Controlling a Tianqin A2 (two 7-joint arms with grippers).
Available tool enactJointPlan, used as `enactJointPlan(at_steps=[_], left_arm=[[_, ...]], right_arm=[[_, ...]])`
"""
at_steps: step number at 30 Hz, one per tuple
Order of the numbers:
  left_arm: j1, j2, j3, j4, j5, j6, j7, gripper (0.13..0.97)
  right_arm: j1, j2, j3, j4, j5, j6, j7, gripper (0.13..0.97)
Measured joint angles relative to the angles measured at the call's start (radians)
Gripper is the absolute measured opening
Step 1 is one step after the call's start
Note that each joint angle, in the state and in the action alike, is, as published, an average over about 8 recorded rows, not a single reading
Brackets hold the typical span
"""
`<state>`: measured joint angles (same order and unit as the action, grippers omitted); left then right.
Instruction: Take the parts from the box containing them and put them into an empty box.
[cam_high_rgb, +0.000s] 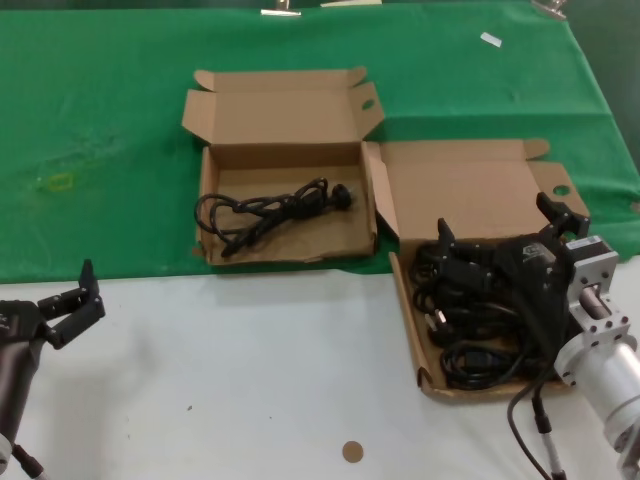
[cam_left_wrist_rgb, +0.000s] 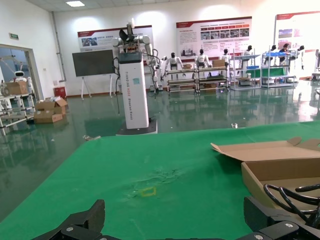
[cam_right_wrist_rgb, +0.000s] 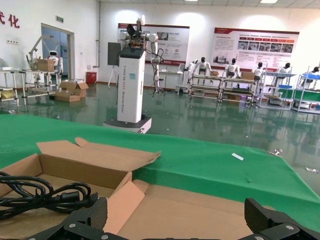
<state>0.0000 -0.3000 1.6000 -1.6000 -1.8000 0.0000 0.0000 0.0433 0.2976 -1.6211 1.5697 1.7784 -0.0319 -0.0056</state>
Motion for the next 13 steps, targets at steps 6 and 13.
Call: enactJointPlan(at_steps=[6, 13], left_arm=[[0.0, 0.0, 0.0, 0.0, 0.0, 0.0, 0.0, 0.966], [0.0, 0.0, 0.0, 0.0, 0.0, 0.0, 0.0, 0.966]], right_arm=[[0.0, 0.0, 0.0, 0.0, 0.0, 0.0, 0.0, 0.966], [0.0, 0.0, 0.0, 0.0, 0.0, 0.0, 0.0, 0.966]])
